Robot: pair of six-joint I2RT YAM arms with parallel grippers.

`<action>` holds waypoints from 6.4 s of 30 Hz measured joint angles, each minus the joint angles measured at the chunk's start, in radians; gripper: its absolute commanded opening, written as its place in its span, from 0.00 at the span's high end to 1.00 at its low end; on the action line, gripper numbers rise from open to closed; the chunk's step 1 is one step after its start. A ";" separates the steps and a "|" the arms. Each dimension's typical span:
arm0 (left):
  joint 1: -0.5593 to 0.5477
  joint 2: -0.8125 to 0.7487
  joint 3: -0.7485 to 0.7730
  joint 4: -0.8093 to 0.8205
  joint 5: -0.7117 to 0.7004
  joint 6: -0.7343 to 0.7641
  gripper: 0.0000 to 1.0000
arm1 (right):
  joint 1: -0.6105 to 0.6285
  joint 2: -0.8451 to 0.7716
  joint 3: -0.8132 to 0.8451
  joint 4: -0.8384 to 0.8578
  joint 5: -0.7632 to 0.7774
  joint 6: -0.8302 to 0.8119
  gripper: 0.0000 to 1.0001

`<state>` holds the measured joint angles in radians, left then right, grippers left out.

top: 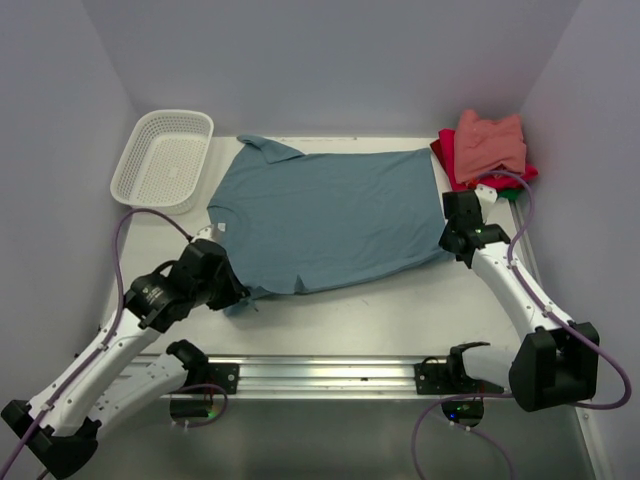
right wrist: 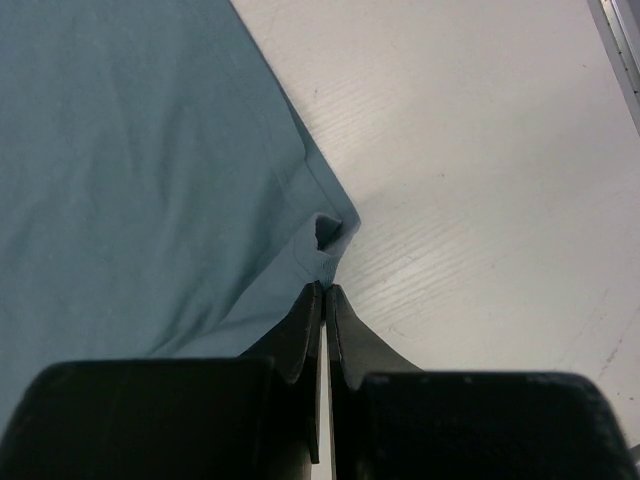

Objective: Fold and stack the t-shirts
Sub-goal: Fold the tshirt

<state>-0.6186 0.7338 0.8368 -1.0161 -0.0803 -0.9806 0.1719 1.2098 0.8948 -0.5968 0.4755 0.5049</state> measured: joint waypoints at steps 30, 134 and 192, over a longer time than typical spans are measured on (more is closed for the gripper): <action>0.180 0.704 0.225 0.387 -0.286 0.600 1.00 | 0.000 0.402 0.161 0.119 0.064 -0.001 1.00; 0.199 0.761 -0.164 0.942 -0.037 0.308 0.59 | 0.024 0.404 -0.001 0.260 -0.284 -0.088 1.00; 0.205 1.080 0.367 0.679 -0.413 0.566 0.23 | 0.303 0.352 0.227 0.008 -0.147 -0.113 0.87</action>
<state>-0.4137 1.8137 1.2034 -0.3367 -0.4931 -0.4145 0.4747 1.5623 1.1217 -0.5892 0.3283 0.3916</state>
